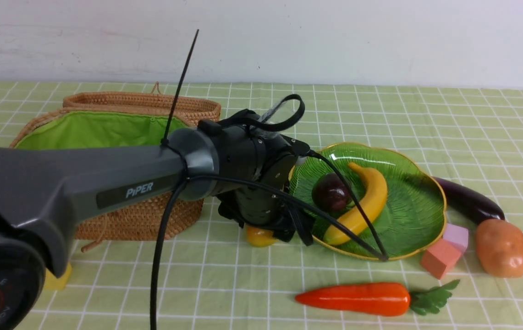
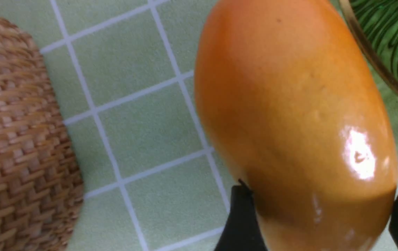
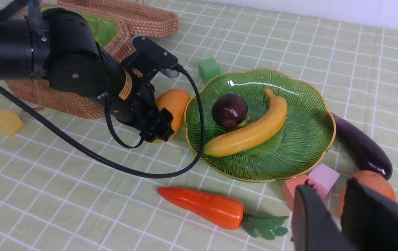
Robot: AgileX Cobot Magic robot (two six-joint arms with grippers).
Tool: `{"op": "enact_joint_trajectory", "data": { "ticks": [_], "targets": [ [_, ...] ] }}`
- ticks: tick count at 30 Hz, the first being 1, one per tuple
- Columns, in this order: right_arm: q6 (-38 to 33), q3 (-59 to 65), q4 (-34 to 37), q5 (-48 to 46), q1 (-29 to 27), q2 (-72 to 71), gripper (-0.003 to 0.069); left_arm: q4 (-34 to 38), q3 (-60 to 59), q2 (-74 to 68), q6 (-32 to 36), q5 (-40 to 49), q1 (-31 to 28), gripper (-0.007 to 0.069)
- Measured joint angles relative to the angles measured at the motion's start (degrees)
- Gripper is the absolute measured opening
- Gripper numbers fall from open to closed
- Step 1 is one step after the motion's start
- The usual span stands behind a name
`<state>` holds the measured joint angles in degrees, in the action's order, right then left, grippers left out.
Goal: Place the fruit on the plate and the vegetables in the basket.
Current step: Grab the mango with your left arm and place it on the right plate
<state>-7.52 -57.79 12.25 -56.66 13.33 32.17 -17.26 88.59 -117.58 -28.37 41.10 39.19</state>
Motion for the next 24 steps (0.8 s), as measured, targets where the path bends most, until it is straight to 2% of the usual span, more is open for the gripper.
{"op": "enact_joint_trajectory", "data": {
  "ticks": [5, 10, 19, 24],
  "targets": [
    [-0.6, 0.0, 0.0, -0.5, 0.0, 0.0, 0.016, -2.1, 0.0, 0.0, -0.1, -0.8, 0.0, 0.0456],
    [-1.1, 0.0, 0.2, -0.5, 0.0, 0.0, 0.016, -3.1, 0.0, 0.0, -0.1, -1.3, 0.0, 0.0449],
    [-1.1, 0.0, 0.2, -0.5, 0.0, 0.0, 0.0153, -3.2, 0.0, 0.3, -0.1, 1.0, 0.0, 0.0561],
    [-1.1, 0.0, 0.2, -0.5, 0.0, 0.0, 0.0152, -3.1, 0.0, 1.1, -0.1, -0.7, 0.0, 0.0586]
  ]
}}
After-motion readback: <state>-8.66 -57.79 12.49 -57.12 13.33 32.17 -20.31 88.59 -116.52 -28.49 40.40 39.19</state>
